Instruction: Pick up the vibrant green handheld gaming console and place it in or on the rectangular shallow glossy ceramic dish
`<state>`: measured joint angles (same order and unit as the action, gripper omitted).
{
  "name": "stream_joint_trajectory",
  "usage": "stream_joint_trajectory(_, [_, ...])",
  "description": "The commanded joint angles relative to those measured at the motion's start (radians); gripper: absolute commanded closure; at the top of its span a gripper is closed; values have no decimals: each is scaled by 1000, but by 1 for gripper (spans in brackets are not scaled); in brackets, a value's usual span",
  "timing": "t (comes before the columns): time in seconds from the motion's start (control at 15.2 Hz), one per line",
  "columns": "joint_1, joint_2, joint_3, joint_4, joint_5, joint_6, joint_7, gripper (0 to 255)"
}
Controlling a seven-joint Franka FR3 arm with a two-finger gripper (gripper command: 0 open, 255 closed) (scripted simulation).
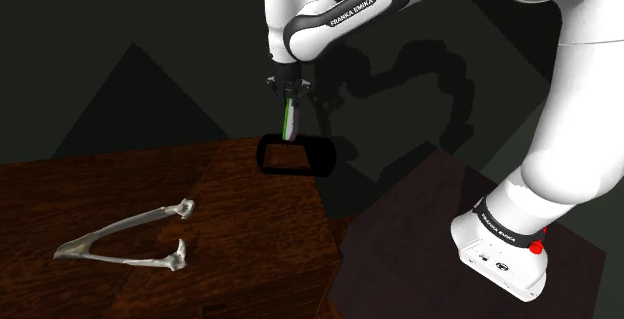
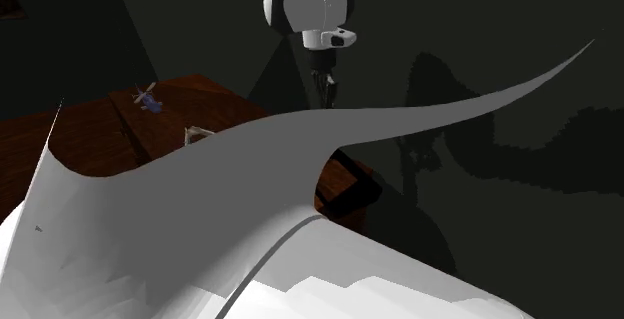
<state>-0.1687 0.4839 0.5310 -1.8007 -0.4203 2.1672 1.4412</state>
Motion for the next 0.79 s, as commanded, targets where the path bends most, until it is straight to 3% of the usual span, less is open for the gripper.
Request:
stream_joint_trajectory(0.0, [-8, 7, -6, -12, -6, 19, -6, 255])
stream_joint_trajectory(0.73, [21, 100, -48, -27, -72, 116, 42, 255])
